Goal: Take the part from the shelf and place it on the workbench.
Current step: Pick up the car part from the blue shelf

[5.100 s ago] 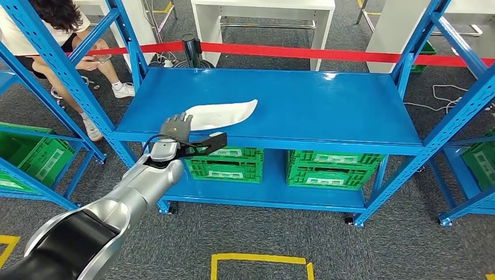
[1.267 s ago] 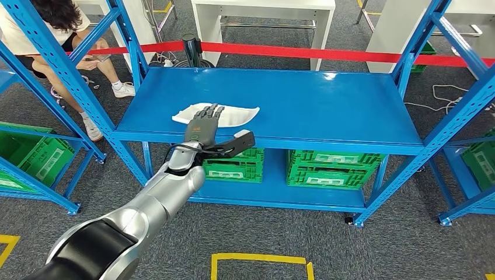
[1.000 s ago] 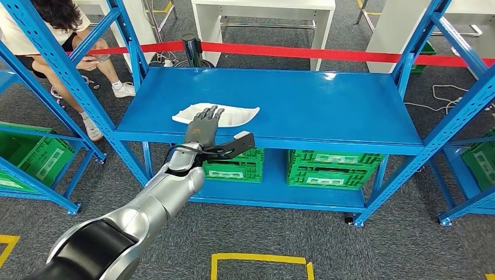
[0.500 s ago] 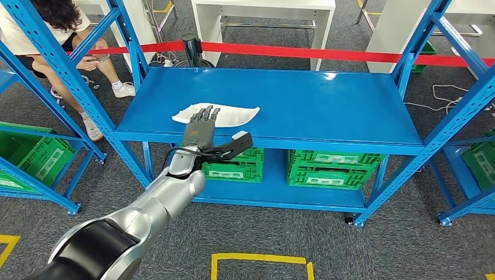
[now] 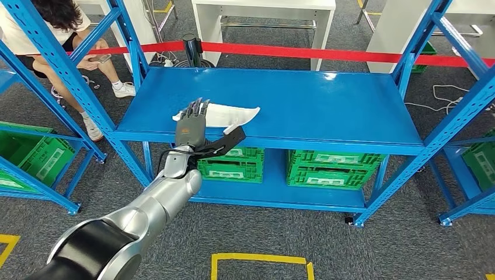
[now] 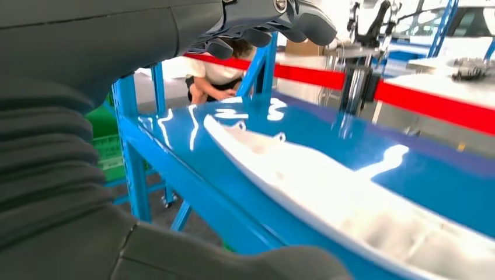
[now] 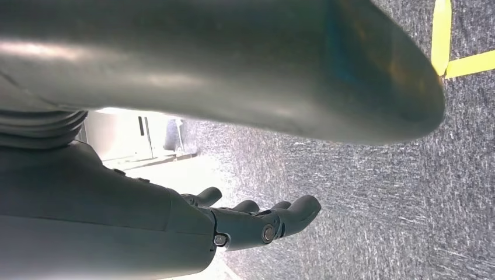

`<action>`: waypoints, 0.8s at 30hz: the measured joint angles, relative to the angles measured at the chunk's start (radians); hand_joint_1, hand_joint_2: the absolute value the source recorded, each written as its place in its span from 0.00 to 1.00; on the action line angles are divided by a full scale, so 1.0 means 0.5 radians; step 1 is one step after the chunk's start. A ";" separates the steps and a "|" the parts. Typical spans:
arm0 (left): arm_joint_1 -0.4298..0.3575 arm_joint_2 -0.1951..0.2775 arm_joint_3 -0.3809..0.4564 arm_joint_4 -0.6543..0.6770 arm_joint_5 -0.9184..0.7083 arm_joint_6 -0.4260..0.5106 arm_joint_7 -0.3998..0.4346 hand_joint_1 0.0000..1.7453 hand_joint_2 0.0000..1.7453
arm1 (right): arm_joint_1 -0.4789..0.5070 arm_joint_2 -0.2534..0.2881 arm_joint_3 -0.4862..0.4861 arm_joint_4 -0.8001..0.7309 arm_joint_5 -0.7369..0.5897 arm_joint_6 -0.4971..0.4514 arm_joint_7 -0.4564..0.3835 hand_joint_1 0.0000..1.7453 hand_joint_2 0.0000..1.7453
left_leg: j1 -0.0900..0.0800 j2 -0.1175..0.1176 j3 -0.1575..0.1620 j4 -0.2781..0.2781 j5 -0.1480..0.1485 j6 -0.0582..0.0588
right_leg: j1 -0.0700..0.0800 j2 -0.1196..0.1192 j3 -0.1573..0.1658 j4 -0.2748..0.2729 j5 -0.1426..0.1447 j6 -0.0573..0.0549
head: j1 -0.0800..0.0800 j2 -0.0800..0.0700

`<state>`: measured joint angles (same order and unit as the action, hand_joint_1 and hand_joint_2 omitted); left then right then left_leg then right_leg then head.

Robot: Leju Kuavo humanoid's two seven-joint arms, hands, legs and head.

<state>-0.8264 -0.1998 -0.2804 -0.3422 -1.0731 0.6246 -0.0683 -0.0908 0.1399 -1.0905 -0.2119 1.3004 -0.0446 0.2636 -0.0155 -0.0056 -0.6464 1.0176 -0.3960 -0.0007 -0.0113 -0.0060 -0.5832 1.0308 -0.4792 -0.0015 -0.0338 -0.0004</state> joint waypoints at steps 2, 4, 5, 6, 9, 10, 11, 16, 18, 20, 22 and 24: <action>-0.001 0.002 0.008 0.000 -0.012 0.013 0.000 0.00 0.00 | -0.001 0.001 0.000 0.000 0.005 0.000 0.000 0.00 0.00 | -0.003 0.000 -0.001 0.002 -0.003 0.004 | -0.002 0.000 0.000 0.000 -0.001 0.003 | 0.000 0.000; -0.002 0.004 0.016 0.000 -0.018 0.014 0.001 0.00 0.00 | -0.001 0.002 0.001 0.000 0.011 0.001 0.000 0.00 0.00 | -0.009 0.000 -0.003 0.006 -0.008 0.013 | -0.006 -0.001 0.001 0.000 -0.003 0.009 | 0.000 0.000; -0.002 0.005 0.020 0.000 -0.020 0.015 0.000 0.00 0.00 | -0.001 0.002 0.001 0.000 0.013 0.002 0.000 0.00 0.00 | -0.012 0.000 -0.004 0.009 -0.012 0.018 | -0.008 -0.001 0.001 -0.001 -0.005 0.013 | 0.000 0.000; -0.002 0.007 0.026 -0.001 -0.022 0.017 -0.002 0.00 0.00 | -0.001 0.002 0.001 0.000 0.015 0.004 0.000 0.00 0.00 | -0.015 0.000 -0.004 0.011 -0.014 0.023 | -0.009 -0.002 0.003 -0.001 -0.006 0.017 | 0.000 0.000; -0.004 0.011 0.041 -0.004 -0.023 0.027 -0.011 0.00 0.00 | -0.002 0.003 0.002 0.000 0.017 0.008 0.000 0.00 0.00 | -0.018 -0.002 -0.004 0.011 -0.014 0.037 | -0.014 -0.004 0.007 -0.008 -0.004 0.033 | 0.000 0.000; -0.005 0.011 0.043 -0.007 -0.024 0.029 -0.013 0.00 0.00 | -0.003 0.003 0.002 0.000 0.017 0.009 0.000 0.00 0.00 | -0.012 -0.001 0.002 0.000 -0.008 0.045 | -0.016 -0.004 0.010 -0.009 -0.007 0.040 | 0.000 0.000; -0.008 0.011 0.044 -0.010 -0.025 0.030 -0.016 0.00 0.00 | -0.004 0.004 0.002 0.000 0.016 0.010 0.000 0.00 0.00 | -0.006 -0.001 0.009 -0.013 -0.002 0.054 | -0.014 -0.002 0.006 0.006 -0.022 0.045 | 0.001 0.000; -0.014 0.009 0.044 -0.009 -0.048 0.030 -0.010 0.00 0.00 | -0.003 0.006 0.002 0.001 0.015 0.011 0.000 0.00 0.00 | 0.008 0.000 0.014 -0.031 0.009 0.072 | -0.016 0.007 -0.229 0.516 -0.281 0.070 | 0.011 0.000; -0.010 0.009 0.044 -0.006 -0.053 0.030 -0.004 0.00 0.00 | -0.001 0.006 0.002 0.001 0.014 0.011 0.000 0.00 0.00 | 0.010 -0.001 0.005 -0.020 0.008 0.069 | -0.019 0.007 -0.232 0.517 -0.242 0.072 | 0.012 0.000; -0.011 0.009 0.045 -0.006 -0.061 0.031 0.011 0.00 0.00 | -0.003 0.006 0.002 0.001 0.015 0.010 0.000 0.00 0.00 | 0.013 -0.003 -0.005 0.001 0.005 0.056 | -0.022 0.006 -0.098 0.254 -0.120 0.067 | 0.011 0.000; -0.016 0.009 0.049 -0.006 -0.065 0.024 0.027 0.00 0.00 | -0.008 0.007 0.002 0.002 0.014 0.009 -0.001 0.00 0.00 | 0.010 -0.005 -0.015 0.022 0.000 0.030 | -0.017 0.007 0.003 0.052 -0.048 0.049 | 0.011 0.000; -0.020 0.009 0.053 -0.006 -0.066 0.011 0.036 0.00 0.00 | -0.010 0.008 0.002 0.002 0.014 0.009 0.000 0.00 0.00 | 0.006 -0.007 -0.018 0.023 0.003 0.001 | -0.008 0.010 0.009 0.028 -0.036 0.021 | 0.011 0.000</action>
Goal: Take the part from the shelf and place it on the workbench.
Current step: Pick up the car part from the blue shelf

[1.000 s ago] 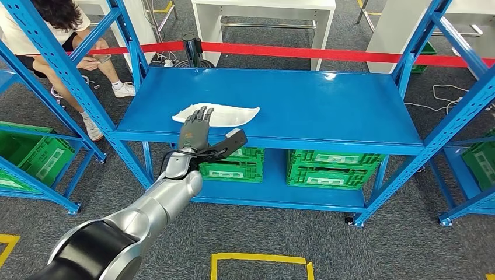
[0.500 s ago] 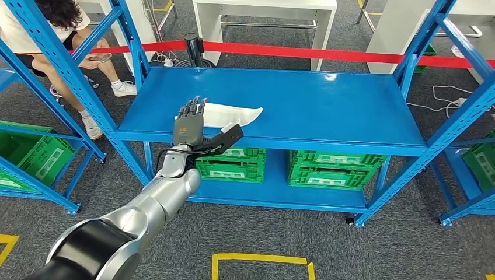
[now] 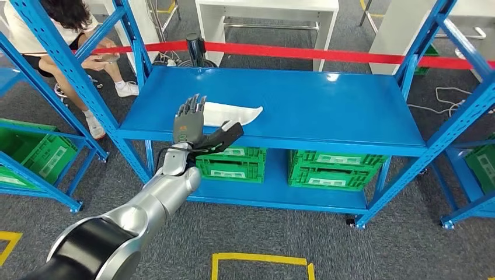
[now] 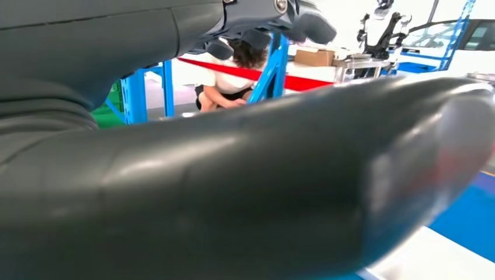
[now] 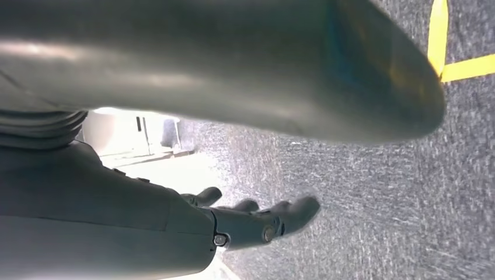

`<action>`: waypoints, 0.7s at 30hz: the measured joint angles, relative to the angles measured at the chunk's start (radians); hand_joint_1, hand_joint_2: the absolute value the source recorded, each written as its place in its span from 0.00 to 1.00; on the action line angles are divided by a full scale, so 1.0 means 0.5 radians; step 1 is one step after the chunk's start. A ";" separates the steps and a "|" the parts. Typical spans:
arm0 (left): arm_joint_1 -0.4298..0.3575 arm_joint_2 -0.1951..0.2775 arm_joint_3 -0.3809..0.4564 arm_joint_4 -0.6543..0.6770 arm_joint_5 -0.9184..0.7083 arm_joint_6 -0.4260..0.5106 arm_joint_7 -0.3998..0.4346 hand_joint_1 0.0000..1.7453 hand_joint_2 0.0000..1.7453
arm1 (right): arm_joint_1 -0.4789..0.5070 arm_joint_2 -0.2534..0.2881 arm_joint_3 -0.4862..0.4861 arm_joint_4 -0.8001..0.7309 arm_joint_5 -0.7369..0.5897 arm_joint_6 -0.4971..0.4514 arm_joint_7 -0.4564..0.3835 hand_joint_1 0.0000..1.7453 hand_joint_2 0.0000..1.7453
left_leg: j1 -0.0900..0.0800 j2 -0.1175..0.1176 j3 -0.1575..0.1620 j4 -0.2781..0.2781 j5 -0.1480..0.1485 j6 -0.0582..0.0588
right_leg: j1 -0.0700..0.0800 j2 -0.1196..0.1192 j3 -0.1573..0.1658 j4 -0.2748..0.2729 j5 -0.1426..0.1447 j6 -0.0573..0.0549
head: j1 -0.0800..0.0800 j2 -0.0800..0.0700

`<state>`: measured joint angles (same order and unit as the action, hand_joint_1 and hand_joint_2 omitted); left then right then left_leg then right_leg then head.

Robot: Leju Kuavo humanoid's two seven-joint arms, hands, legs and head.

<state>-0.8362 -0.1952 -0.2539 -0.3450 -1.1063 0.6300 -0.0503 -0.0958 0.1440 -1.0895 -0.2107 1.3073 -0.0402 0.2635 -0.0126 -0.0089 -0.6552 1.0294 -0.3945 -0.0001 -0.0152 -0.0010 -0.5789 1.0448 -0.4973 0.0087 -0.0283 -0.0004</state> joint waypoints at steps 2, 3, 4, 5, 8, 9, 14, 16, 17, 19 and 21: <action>-0.002 0.001 0.002 0.001 -0.003 -0.015 0.012 0.00 0.00 | 0.000 0.002 0.000 0.000 0.000 0.000 0.000 0.00 0.00 | 0.002 0.000 -0.008 0.003 -0.001 -0.025 | -0.004 -0.001 -0.007 -0.003 0.016 -0.031 | -0.001 0.000; -0.004 0.002 0.003 0.002 -0.005 -0.024 0.017 0.00 0.00 | 0.000 0.003 0.000 0.000 0.000 0.000 0.000 0.00 0.00 | 0.004 0.002 -0.023 0.032 -0.026 -0.038 | -0.007 -0.003 -0.010 -0.007 0.025 -0.044 | -0.005 0.000; -0.006 0.002 0.005 0.003 -0.007 -0.033 0.023 0.00 0.00 | 0.000 0.005 0.000 0.000 0.000 0.000 0.000 0.00 0.00 | 0.008 0.003 -0.053 0.104 -0.077 -0.050 | -0.011 -0.005 -0.014 -0.011 0.033 -0.056 | -0.009 0.000; -0.007 0.003 0.008 0.006 -0.010 -0.044 0.028 0.00 0.00 | 0.001 0.005 0.000 0.000 0.000 0.000 0.000 0.00 0.00 | 0.013 0.005 -0.098 0.217 -0.150 -0.062 | -0.012 -0.006 -0.019 -0.011 0.037 -0.062 | -0.014 0.000; 0.000 0.004 0.014 0.017 -0.019 -0.088 0.047 0.00 0.00 | 0.004 0.005 0.000 0.000 0.000 0.000 0.000 0.00 0.00 | 0.023 0.007 -0.217 0.557 -0.312 -0.082 | -0.010 -0.010 -0.033 -0.010 0.044 -0.067 | -0.019 0.000; 0.003 0.004 0.015 0.021 -0.022 -0.104 0.052 0.00 0.00 | 0.005 0.005 0.000 0.000 0.000 0.000 0.000 0.00 0.00 | 0.025 0.007 -0.198 0.552 -0.300 -0.082 | -0.010 -0.010 -0.035 -0.009 0.046 -0.066 | -0.019 0.000; -0.010 0.002 0.030 0.022 0.004 -0.189 0.011 0.00 0.00 | 0.005 0.005 0.000 0.001 0.000 0.000 0.000 0.00 0.00 | 0.017 0.005 0.124 0.008 -0.120 -0.045 | -0.003 -0.010 -0.039 -0.005 0.052 -0.039 | -0.020 0.000; -0.011 0.000 0.044 0.022 0.028 -0.207 -0.014 0.00 0.00 | 0.004 0.004 0.000 0.001 -0.001 0.000 0.000 0.00 0.00 | 0.013 0.003 0.127 -0.011 -0.114 -0.040 | 0.001 -0.009 -0.043 -0.008 0.058 -0.035 | -0.019 0.000; -0.010 0.000 0.051 0.022 0.036 -0.211 -0.024 0.00 0.00 | 0.005 0.004 0.000 0.001 -0.002 0.000 0.000 0.00 0.00 | 0.008 0.002 0.124 -0.011 -0.114 -0.032 | -0.001 -0.010 -0.042 -0.016 0.063 -0.027 | -0.020 0.000; -0.011 0.000 0.063 0.021 0.042 -0.212 -0.037 0.00 0.00 | 0.006 0.006 0.000 0.003 -0.005 0.000 0.000 0.00 0.00 | 0.000 0.001 0.115 -0.012 -0.118 -0.001 | -0.009 -0.012 -0.035 -0.023 0.086 0.005 | -0.020 0.000; -0.013 -0.003 0.071 0.019 0.043 -0.212 -0.043 0.00 0.00 | 0.005 0.006 0.000 0.004 -0.005 0.000 0.000 0.00 0.00 | 0.004 0.001 0.127 -0.028 -0.120 0.037 | -0.014 -0.012 -0.040 -0.003 0.095 0.032 | -0.019 0.000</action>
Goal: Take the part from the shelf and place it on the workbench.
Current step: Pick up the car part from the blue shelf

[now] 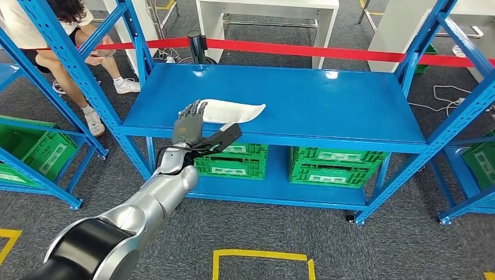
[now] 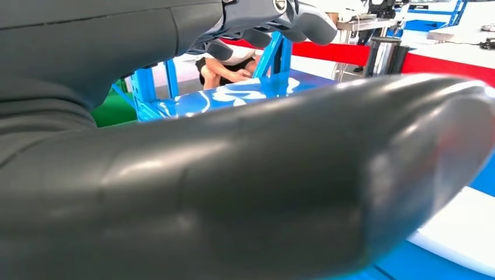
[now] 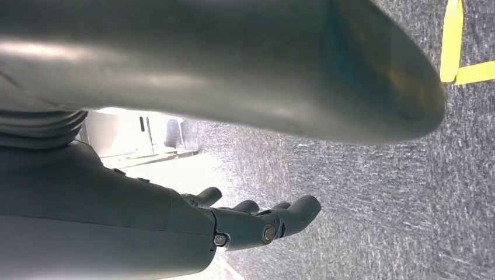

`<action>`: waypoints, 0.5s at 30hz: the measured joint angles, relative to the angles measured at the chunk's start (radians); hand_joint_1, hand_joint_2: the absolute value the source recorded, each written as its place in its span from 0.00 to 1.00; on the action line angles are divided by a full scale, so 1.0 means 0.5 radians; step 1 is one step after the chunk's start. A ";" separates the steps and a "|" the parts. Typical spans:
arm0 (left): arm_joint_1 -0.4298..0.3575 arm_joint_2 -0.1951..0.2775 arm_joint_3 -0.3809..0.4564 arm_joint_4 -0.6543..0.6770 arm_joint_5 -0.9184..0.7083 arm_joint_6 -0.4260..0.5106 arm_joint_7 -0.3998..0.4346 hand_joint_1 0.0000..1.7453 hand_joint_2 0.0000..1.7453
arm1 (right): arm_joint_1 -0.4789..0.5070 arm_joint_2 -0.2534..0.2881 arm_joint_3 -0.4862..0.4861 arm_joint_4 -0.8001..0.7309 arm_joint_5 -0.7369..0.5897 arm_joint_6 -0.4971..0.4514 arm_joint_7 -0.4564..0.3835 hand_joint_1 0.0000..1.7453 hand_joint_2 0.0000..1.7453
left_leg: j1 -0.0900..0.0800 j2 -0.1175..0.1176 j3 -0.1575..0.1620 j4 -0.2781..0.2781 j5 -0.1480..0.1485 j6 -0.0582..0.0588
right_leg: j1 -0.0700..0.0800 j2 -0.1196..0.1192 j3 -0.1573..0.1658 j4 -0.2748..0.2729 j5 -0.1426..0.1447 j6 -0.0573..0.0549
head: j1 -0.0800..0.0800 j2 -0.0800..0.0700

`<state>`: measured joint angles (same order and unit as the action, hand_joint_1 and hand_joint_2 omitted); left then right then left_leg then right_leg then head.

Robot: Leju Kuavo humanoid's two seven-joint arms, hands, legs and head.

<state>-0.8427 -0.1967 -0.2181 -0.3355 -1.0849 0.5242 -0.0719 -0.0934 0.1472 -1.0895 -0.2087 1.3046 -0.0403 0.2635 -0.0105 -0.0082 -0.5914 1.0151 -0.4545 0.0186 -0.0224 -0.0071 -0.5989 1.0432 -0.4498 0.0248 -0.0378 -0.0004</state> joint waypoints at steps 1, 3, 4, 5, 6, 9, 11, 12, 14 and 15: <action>-0.003 -0.001 0.004 -0.001 0.000 0.001 -0.001 0.00 0.00 | -0.001 -0.001 0.000 0.000 0.000 0.000 0.000 0.00 0.00 | 0.004 0.000 0.008 -0.007 -0.003 0.015 | 0.000 0.001 -0.020 0.037 -0.020 0.003 | 0.002 0.000; -0.008 -0.004 0.011 -0.004 0.001 0.004 -0.002 0.00 0.00 | -0.002 -0.002 0.000 0.000 -0.001 0.000 0.000 0.00 0.00 | 0.008 -0.001 0.018 -0.014 -0.012 0.038 | -0.002 0.007 -0.117 0.224 -0.119 0.006 | 0.008 0.000; -0.008 -0.005 0.014 -0.004 0.000 0.005 -0.003 0.00 0.00 | -0.001 -0.002 0.000 0.001 -0.002 0.001 0.000 0.00 0.00 | 0.007 -0.002 0.018 -0.013 -0.016 0.040 | -0.002 0.010 -0.190 0.359 -0.178 0.010 | 0.010 0.000; -0.006 -0.006 0.016 -0.004 0.000 0.006 -0.003 0.00 0.00 | 0.001 -0.002 0.000 0.001 -0.004 0.001 0.000 0.00 0.00 | 0.006 -0.002 0.020 -0.010 -0.021 0.040 | -0.003 0.012 -0.257 0.477 -0.219 0.016 | 0.011 0.000; -0.002 -0.007 0.017 -0.004 -0.001 0.006 -0.004 0.00 0.00 | 0.004 -0.002 0.000 0.001 -0.007 0.001 0.000 0.00 0.00 | 0.006 -0.003 0.023 -0.006 -0.027 0.037 | -0.003 0.013 -0.299 0.540 -0.227 0.022 | 0.011 0.000; 0.002 -0.009 0.025 -0.004 -0.002 0.011 -0.004 0.00 0.00 | 0.008 -0.002 -0.001 0.001 -0.013 0.000 0.000 0.00 0.00 | 0.016 -0.001 0.049 0.019 -0.064 0.011 | -0.011 0.010 -0.206 0.287 -0.053 0.029 | 0.012 0.000; 0.001 -0.012 0.030 -0.004 -0.003 0.019 -0.006 0.00 0.00 | 0.007 -0.002 0.000 0.002 -0.013 0.001 -0.010 0.00 0.00 | 0.017 0.001 0.064 0.033 -0.092 -0.019 | -0.005 0.005 -0.104 0.059 -0.004 0.015 | 0.018 0.000; 0.001 -0.013 0.031 -0.005 -0.004 0.022 -0.007 0.00 0.00 | 0.008 -0.002 0.000 0.002 -0.013 0.002 -0.022 0.00 0.00 | 0.015 0.002 0.066 0.031 -0.105 -0.035 | 0.001 0.002 -0.080 0.011 -0.016 0.004 | 0.021 0.000; 0.002 -0.015 0.033 -0.008 -0.005 0.025 -0.008 0.00 0.00 | 0.011 -0.002 -0.001 0.003 -0.013 0.002 -0.042 0.00 0.00 | 0.012 0.001 0.082 0.042 -0.106 -0.061 | 0.002 0.004 -0.052 0.000 -0.046 -0.028 | 0.024 0.000; 0.003 -0.016 0.034 -0.010 -0.006 0.027 -0.008 0.00 0.00 | 0.014 -0.002 -0.001 0.003 -0.013 0.002 -0.045 0.00 0.00 | 0.013 0.003 0.079 0.072 -0.096 -0.072 | -0.001 0.008 -0.027 -0.006 -0.050 -0.044 | 0.023 0.000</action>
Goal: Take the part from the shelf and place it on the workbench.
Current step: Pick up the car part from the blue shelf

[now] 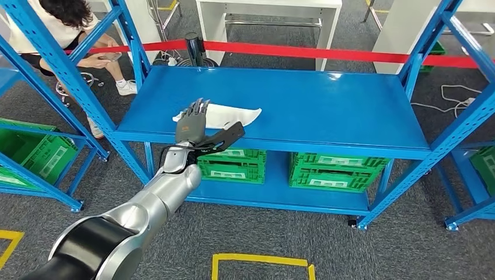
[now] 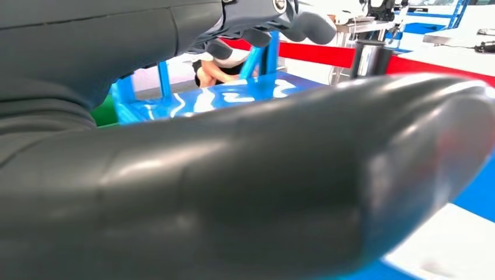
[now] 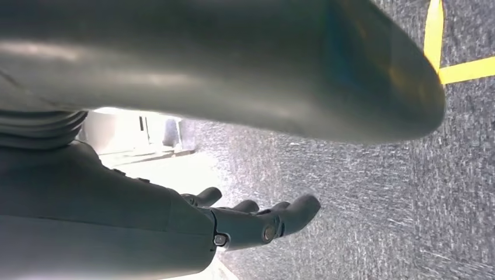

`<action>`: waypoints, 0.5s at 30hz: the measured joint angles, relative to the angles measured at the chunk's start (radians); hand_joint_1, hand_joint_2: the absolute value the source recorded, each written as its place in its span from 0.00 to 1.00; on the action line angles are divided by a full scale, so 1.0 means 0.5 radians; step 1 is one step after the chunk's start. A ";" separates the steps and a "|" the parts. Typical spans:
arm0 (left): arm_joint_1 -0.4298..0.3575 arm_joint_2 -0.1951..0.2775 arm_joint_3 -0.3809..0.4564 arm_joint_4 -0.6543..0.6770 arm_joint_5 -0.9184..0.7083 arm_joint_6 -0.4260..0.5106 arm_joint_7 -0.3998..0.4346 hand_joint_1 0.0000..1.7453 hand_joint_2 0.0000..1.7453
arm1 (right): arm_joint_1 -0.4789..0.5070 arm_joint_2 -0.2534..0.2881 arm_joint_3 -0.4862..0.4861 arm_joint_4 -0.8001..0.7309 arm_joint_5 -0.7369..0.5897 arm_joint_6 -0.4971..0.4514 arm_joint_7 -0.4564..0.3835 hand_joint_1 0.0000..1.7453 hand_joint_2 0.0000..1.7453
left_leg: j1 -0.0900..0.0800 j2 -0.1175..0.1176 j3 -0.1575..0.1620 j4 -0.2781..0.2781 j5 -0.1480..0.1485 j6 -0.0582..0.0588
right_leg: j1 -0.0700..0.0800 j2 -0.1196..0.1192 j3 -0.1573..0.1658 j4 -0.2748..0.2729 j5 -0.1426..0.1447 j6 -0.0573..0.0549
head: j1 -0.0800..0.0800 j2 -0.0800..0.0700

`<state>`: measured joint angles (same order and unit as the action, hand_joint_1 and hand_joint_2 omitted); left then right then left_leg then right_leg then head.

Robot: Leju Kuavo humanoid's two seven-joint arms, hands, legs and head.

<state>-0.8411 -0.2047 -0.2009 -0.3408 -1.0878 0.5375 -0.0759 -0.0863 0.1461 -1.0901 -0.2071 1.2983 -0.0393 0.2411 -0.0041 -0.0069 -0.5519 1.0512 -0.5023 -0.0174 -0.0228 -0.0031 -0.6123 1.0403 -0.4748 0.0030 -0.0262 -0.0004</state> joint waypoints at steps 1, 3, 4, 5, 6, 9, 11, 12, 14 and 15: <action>0.000 -0.001 0.001 -0.002 0.000 0.002 -0.001 0.00 0.00 | 0.002 0.000 0.000 0.000 0.000 0.000 0.001 0.00 0.00 | 0.001 0.001 -0.011 0.051 0.019 -0.010 | -0.004 0.002 0.026 -0.004 -0.010 -0.015 | -0.001 0.000; 0.000 -0.001 0.002 -0.005 0.000 0.004 -0.003 0.00 0.00 | 0.002 0.000 0.000 0.000 0.000 0.000 0.002 0.00 0.00 | 0.003 0.004 -0.048 0.129 0.044 -0.018 | -0.007 0.001 0.063 -0.010 -0.025 -0.031 | -0.002 0.000; -0.002 -0.001 0.002 -0.005 0.000 0.005 -0.003 0.00 0.00 | 0.002 0.000 0.000 0.000 0.000 0.000 0.002 0.00 0.00 | 0.003 0.004 -0.059 0.151 0.049 -0.019 | -0.007 0.000 0.069 -0.010 -0.027 -0.033 | -0.003 0.000; -0.002 -0.001 0.002 -0.005 0.000 0.005 -0.003 0.00 0.00 | 0.002 0.000 0.000 0.000 0.000 0.000 0.002 0.00 0.00 | 0.003 0.004 -0.064 0.161 0.050 -0.020 | -0.007 0.001 0.071 -0.010 -0.028 -0.034 | -0.003 0.000; -0.003 -0.001 0.003 -0.005 0.000 0.005 -0.004 0.00 0.00 | 0.002 0.000 0.000 0.000 0.000 0.000 0.002 0.00 0.00 | 0.004 0.004 -0.082 0.190 0.051 -0.021 | -0.007 0.001 0.077 -0.012 -0.033 -0.036 | -0.005 0.000; 0.003 0.000 0.009 -0.002 -0.004 0.020 0.000 0.00 0.00 | 0.000 0.000 0.000 0.000 0.001 0.000 -0.001 0.00 0.00 | 0.007 0.005 -0.257 0.386 -0.042 -0.031 | -0.007 0.005 0.143 -0.023 -0.075 -0.047 | -0.012 0.000; 0.018 0.001 0.022 0.002 0.001 0.042 0.011 0.00 0.00 | 0.001 0.000 0.000 0.000 0.001 0.000 -0.003 0.00 0.00 | 0.009 0.004 -0.391 0.401 -0.142 -0.029 | -0.005 0.016 0.237 -0.029 -0.140 -0.049 | -0.017 0.000; 0.025 0.003 0.033 0.004 0.012 0.051 0.019 0.00 0.00 | 0.002 0.000 0.000 0.000 0.001 0.000 -0.003 0.00 0.00 | 0.008 0.004 -0.425 0.314 -0.110 -0.019 | -0.004 0.023 0.286 -0.031 -0.182 -0.046 | -0.019 0.000; 0.032 0.009 0.063 0.012 0.047 0.044 0.025 0.00 0.00 | 0.003 0.002 0.000 0.002 0.001 0.000 -0.010 0.00 0.00 | -0.001 0.000 -0.416 0.065 0.188 0.007 | 0.001 0.030 0.343 -0.023 -0.245 -0.028 | -0.022 0.000; 0.039 0.012 0.076 0.016 0.062 0.037 0.023 0.00 0.00 | 0.002 0.004 0.000 0.003 0.001 0.000 -0.015 0.00 0.00 | -0.007 -0.003 -0.409 0.000 0.304 0.015 | 0.005 0.033 0.356 -0.020 -0.275 -0.015 | -0.022 0.000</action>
<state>-0.8218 -0.1986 -0.1631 -0.3327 -1.0566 0.5559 -0.0643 -0.0851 0.1479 -1.0903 -0.2054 1.2987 -0.0393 0.2336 -0.0076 -0.0085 -0.7562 1.0514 -0.3502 -0.0098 -0.0204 0.0136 -0.4341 1.0304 -0.6123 -0.0046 -0.0374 -0.0004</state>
